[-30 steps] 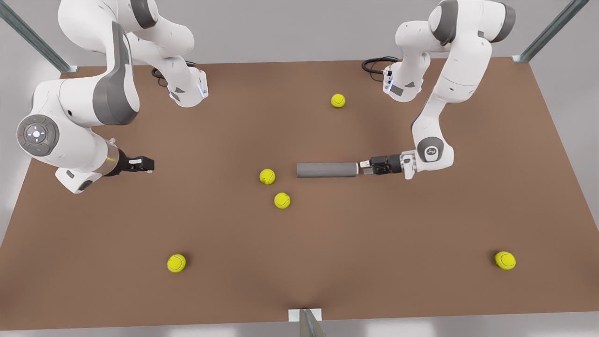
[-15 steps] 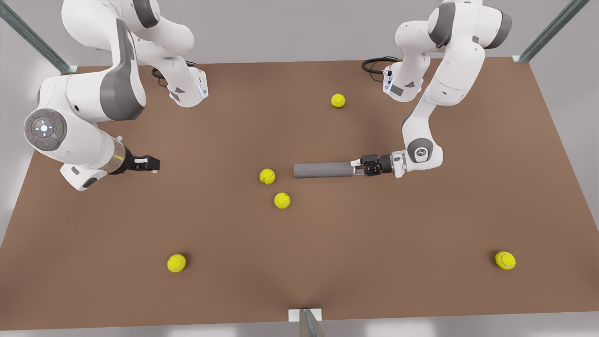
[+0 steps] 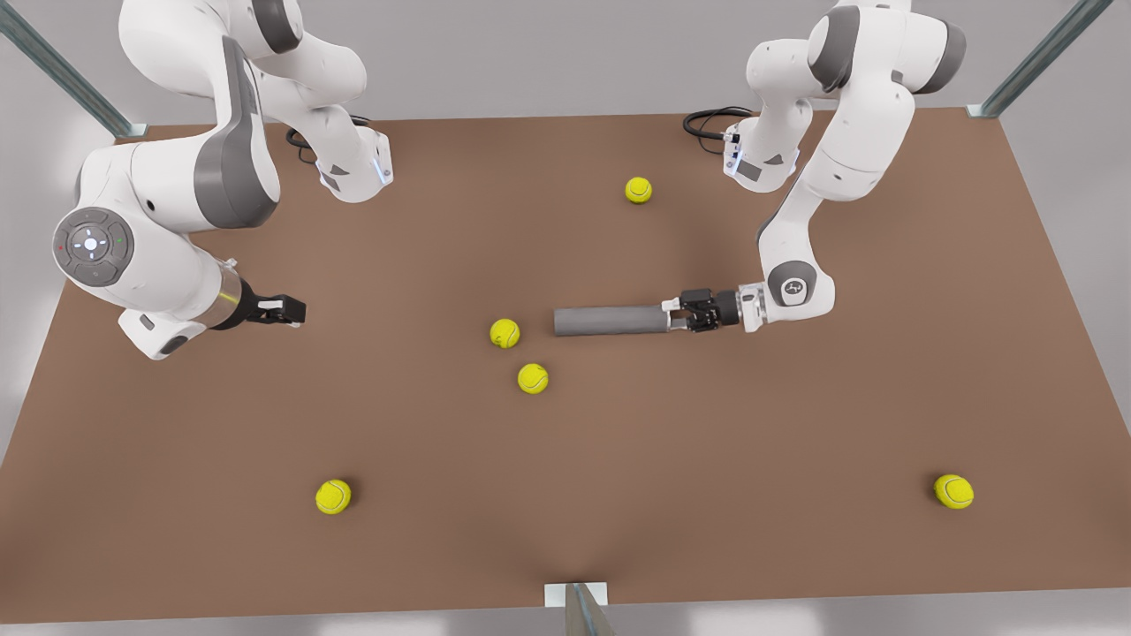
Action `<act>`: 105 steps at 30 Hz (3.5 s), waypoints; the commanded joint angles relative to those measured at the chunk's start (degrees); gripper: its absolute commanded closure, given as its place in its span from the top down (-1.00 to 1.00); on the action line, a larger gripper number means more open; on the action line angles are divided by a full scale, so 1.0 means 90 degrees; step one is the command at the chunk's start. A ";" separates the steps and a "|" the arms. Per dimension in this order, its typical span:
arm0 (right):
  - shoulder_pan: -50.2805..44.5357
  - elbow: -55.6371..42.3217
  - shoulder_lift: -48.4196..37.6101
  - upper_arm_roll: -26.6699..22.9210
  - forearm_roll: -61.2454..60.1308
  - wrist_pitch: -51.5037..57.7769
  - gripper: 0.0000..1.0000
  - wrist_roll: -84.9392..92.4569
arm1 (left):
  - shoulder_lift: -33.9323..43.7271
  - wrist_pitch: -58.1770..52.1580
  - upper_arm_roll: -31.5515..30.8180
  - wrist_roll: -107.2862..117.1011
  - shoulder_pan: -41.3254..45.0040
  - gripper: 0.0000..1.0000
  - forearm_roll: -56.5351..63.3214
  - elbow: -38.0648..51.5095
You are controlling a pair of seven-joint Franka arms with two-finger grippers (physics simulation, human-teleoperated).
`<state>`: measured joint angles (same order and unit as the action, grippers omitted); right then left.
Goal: Put the tennis tube upright
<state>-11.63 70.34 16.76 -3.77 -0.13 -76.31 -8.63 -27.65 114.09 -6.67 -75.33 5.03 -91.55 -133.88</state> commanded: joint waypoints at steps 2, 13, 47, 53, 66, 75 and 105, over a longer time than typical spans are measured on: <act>0.0003 -0.0003 -0.0007 -0.0001 -0.0005 0.0002 1.00 -0.0145 | -0.0023 -0.0049 -0.0001 -0.0224 0.0008 1.00 0.0006 -0.0075; -0.0016 -0.0012 -0.0007 -0.0001 -0.0005 0.0002 1.00 -0.0154 | -0.0277 -0.0039 -0.0402 -0.0224 -0.0002 1.00 -0.0063 -0.0056; 0.0033 -0.0013 -0.0007 -0.0001 -0.0034 -0.0007 1.00 -0.0135 | 0.0377 -0.0059 -0.0480 0.0157 -0.0041 -0.57 0.0504 0.0032; 0.0013 -0.0003 0.0003 -0.0001 -0.0044 0.0022 1.00 -0.0076 | 0.0884 0.0029 -0.0343 0.0431 -0.0051 -0.57 0.1089 0.0110; -0.0026 0.0007 0.0042 0.0008 -0.0015 -0.0134 1.00 -0.0106 | 0.2291 -0.0899 0.2117 0.2588 -0.0187 -0.57 0.5766 0.1721; -0.0026 0.0026 0.0081 0.0008 -0.0015 -0.0144 1.00 -0.0106 | 0.2281 -0.0997 0.2137 0.3907 -0.0178 -0.57 0.8814 0.3421; -0.0114 0.0017 0.0130 0.0008 -0.0005 -0.0144 1.00 -0.0125 | 0.1422 0.0341 0.2020 0.4347 -0.0041 1.00 0.9068 0.3421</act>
<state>-12.66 70.55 18.00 -3.68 -0.13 -77.60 -9.72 -15.07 116.67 11.52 -41.46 4.65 -10.67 -103.12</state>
